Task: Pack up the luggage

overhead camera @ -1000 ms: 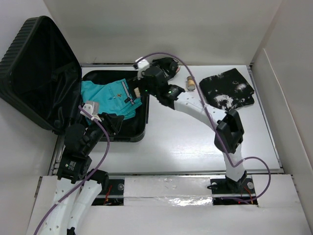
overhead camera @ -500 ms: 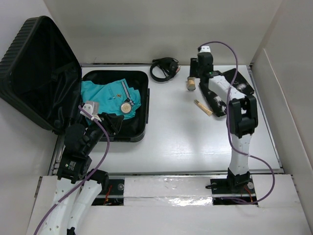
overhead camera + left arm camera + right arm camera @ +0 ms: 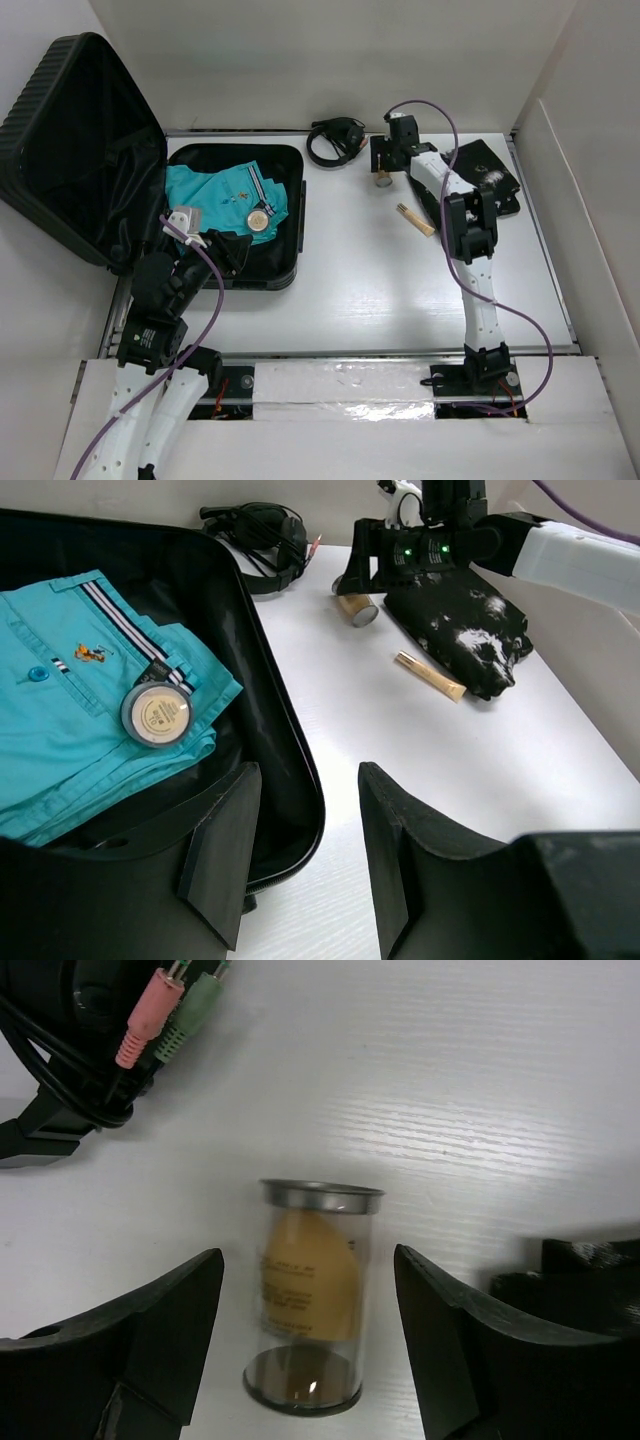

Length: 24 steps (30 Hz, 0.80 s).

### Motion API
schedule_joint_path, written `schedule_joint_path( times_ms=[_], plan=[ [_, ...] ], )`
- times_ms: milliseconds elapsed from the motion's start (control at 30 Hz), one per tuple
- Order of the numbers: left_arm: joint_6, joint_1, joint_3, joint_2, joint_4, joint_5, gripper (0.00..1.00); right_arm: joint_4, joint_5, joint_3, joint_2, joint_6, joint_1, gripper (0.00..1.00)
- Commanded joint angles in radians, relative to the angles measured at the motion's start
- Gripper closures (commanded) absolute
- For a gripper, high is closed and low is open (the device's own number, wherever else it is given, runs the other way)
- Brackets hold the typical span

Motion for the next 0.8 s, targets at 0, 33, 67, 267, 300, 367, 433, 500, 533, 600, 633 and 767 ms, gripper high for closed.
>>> schedule_joint_path(
  times_ms=[0, 33, 67, 267, 300, 367, 433, 500, 533, 600, 633, 767],
  plan=[
    [0.007, 0.005, 0.045, 0.002, 0.041, 0.000, 0.59, -0.032, -0.047, 0.040, 0.011, 0.015, -0.008, 0.28],
    [0.007, 0.005, 0.046, 0.004, 0.041, 0.000, 0.59, -0.008, -0.052, 0.022, 0.006, 0.018, -0.008, 0.30],
    [0.007, 0.005, 0.046, 0.005, 0.040, -0.002, 0.59, 0.007, -0.054, 0.002, 0.002, 0.024, -0.008, 0.32],
    [0.006, 0.014, 0.045, 0.016, 0.041, 0.003, 0.59, 0.132, -0.113, -0.127, -0.075, 0.044, -0.008, 0.52],
    [0.006, 0.014, 0.043, 0.016, 0.043, 0.003, 0.59, 0.126, -0.112, -0.118, -0.072, 0.041, -0.008, 0.42],
    [0.006, 0.014, 0.043, 0.008, 0.044, 0.005, 0.59, 0.062, -0.110, -0.051, -0.031, 0.025, -0.008, 0.38],
    [0.006, 0.014, 0.045, 0.008, 0.043, 0.005, 0.59, 0.016, -0.112, -0.022, -0.003, 0.014, -0.008, 0.37],
    [0.004, 0.014, 0.043, 0.011, 0.043, 0.003, 0.59, 0.024, -0.135, -0.041, 0.003, 0.014, -0.008, 0.44],
    [0.004, 0.014, 0.042, 0.011, 0.043, 0.005, 0.59, 0.040, -0.150, -0.054, -0.003, 0.014, -0.008, 0.46],
    [0.004, 0.014, 0.042, 0.008, 0.044, 0.006, 0.59, 0.084, -0.169, -0.130, -0.050, 0.012, -0.008, 0.53],
    [0.004, 0.014, 0.045, 0.010, 0.044, 0.008, 0.59, 0.139, -0.176, -0.162, -0.073, 0.015, -0.008, 0.54],
    [0.004, 0.014, 0.042, 0.014, 0.044, 0.014, 0.59, 0.232, -0.237, -0.274, -0.193, 0.035, -0.008, 0.57]
  ],
)
